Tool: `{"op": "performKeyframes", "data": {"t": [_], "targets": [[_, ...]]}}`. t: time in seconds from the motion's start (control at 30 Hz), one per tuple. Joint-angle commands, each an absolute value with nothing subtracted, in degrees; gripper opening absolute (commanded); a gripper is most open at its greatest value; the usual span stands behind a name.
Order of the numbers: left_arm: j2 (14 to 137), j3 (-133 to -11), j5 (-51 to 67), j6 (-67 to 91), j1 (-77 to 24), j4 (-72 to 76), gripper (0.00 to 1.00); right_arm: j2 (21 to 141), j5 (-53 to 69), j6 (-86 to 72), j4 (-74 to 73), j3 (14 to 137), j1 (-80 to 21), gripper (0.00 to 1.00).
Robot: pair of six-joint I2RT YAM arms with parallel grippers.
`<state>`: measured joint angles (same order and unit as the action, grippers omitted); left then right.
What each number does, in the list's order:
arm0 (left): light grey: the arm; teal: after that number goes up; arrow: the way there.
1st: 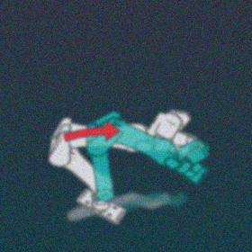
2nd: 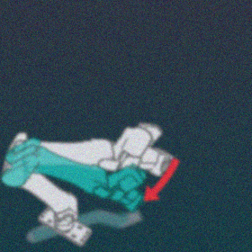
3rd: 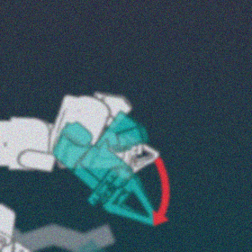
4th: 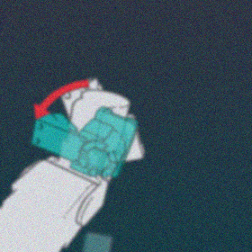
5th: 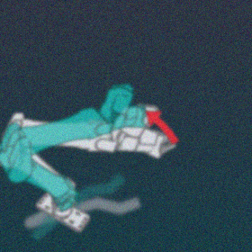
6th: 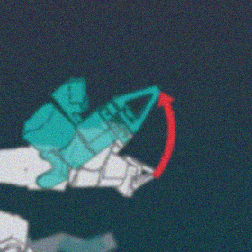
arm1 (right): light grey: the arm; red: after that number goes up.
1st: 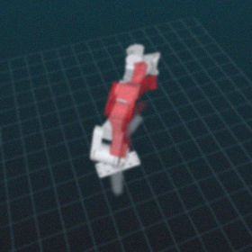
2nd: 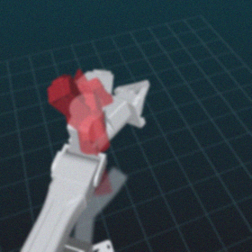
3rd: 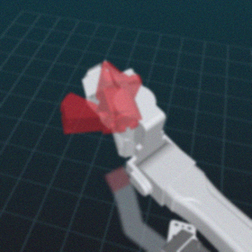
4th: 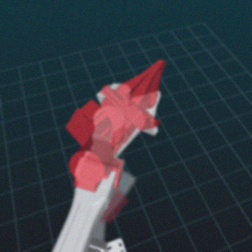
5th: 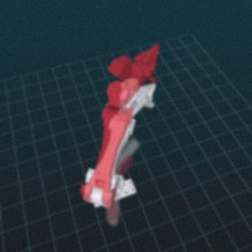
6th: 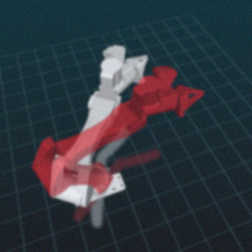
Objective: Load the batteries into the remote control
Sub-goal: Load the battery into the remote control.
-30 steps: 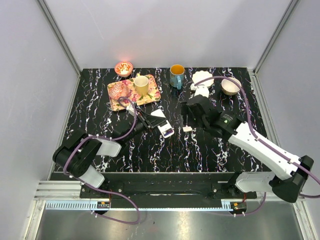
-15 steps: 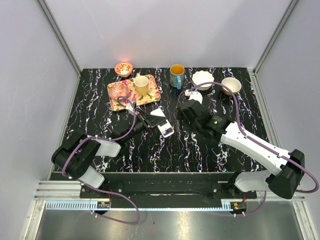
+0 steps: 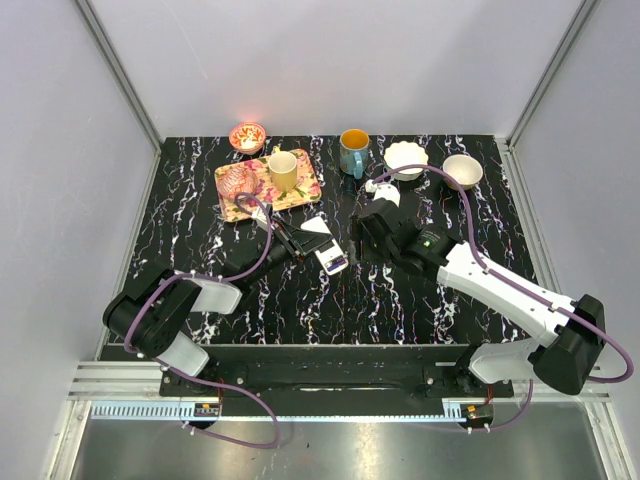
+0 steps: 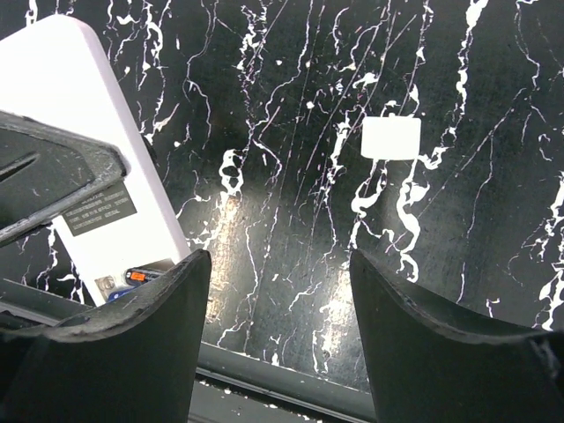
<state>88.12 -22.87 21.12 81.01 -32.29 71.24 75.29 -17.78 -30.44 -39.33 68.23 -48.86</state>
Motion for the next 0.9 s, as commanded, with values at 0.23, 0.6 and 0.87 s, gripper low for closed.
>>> {"op": "performKeyframes", "data": {"t": [0.23, 0.6, 0.87], "targets": [[87.7, -23.7, 20.6, 81.1, -32.6, 95.4, 0.0, 75.6, -14.7, -30.9, -37.1, 71.0, -49.3, 0.67], [87.8, -23.8, 20.6, 81.4, -32.6, 95.4, 0.0, 75.9, -15.7, -30.4, -38.7, 71.5, -50.0, 0.7], [87.5, -23.3, 20.6, 81.1, -32.6, 95.4, 0.0, 72.3, -21.7, -28.8, -42.8, 75.0, -49.4, 0.74]]}}
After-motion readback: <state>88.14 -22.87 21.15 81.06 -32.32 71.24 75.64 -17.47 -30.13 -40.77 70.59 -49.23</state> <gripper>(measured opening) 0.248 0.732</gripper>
